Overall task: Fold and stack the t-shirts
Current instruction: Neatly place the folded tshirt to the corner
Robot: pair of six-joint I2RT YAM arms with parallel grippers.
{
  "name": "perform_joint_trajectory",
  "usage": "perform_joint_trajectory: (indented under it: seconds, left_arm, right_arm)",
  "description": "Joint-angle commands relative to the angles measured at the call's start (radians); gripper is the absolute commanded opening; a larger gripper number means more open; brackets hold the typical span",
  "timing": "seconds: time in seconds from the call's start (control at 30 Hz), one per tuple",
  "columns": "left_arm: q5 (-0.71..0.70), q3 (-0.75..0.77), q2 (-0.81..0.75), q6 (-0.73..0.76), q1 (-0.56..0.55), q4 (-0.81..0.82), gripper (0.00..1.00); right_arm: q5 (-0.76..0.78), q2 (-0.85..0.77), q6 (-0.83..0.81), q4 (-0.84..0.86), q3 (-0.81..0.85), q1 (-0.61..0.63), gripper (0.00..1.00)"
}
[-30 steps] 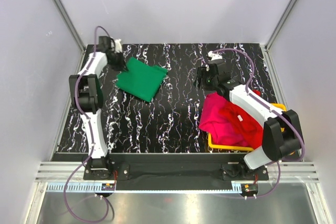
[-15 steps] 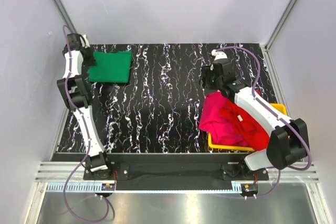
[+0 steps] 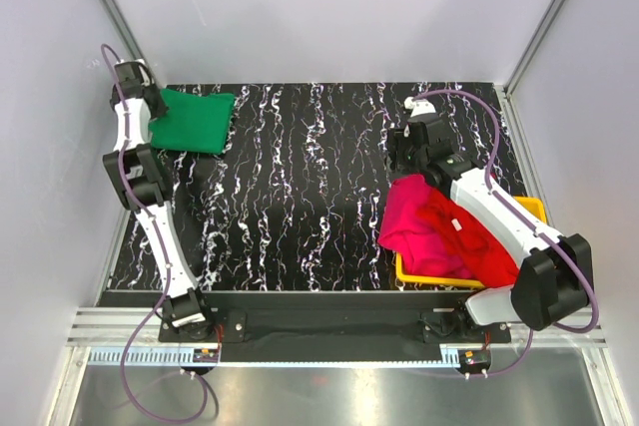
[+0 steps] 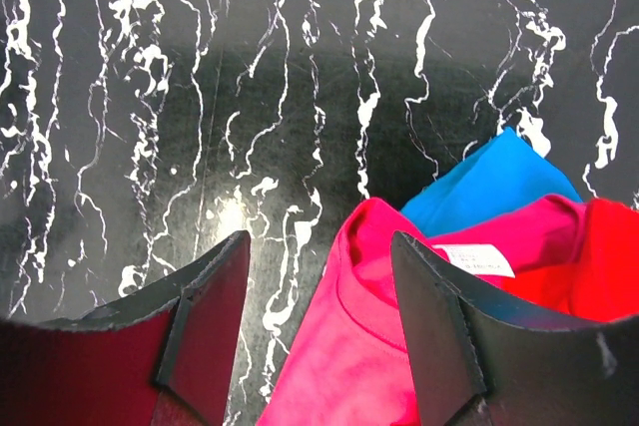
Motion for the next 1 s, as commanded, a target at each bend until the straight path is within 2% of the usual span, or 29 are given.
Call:
perform_joint_trajectory:
  seconds: [0.0, 0.33, 0.4, 0.43, 0.47, 0.53, 0.7, 0.77, 0.97]
  left_arm:
    - [-0.064, 0.046, -0.009, -0.04, 0.024, 0.111, 0.0]
    - [-0.081, 0.053, 0.025, -0.048, 0.058, 0.143, 0.02]
    - [-0.119, 0.049, 0.025, -0.043, 0.066, 0.148, 0.29]
    - [-0.129, 0.05, 0.022, -0.028, 0.066, 0.151, 0.63]
    - [-0.135, 0.038, 0.007, -0.017, 0.066, 0.154, 0.72]
    - [-0.141, 0.008, -0.027, 0.008, 0.064, 0.181, 0.8]
    - [-0.141, -0.127, -0.156, 0.106, 0.024, 0.249, 0.82]
    - [-0.132, -0.21, -0.21, 0.195, -0.006, 0.269, 0.81]
    - [-0.119, -0.403, -0.351, 0.278, -0.052, 0.318, 0.78]
  right_arm:
    - [0.034, -0.042, -0.02, -0.016, 0.02, -0.006, 0.66]
    - [0.033, -0.042, -0.037, -0.036, 0.037, -0.005, 0.66]
    - [0.031, -0.048, -0.035, -0.039, 0.037, -0.005, 0.66]
    - [0.031, -0.05, -0.035, -0.039, 0.035, -0.006, 0.67]
    - [0.03, -0.054, -0.035, -0.04, 0.034, -0.005, 0.67]
    - [0.025, -0.059, -0.035, -0.037, 0.032, -0.005, 0.67]
    - [-0.002, -0.065, -0.029, -0.034, 0.029, -0.006, 0.67]
    - [-0.004, -0.074, -0.026, -0.029, 0.02, -0.005, 0.67]
    - [-0.027, -0.103, -0.024, -0.028, -0.002, -0.005, 0.67]
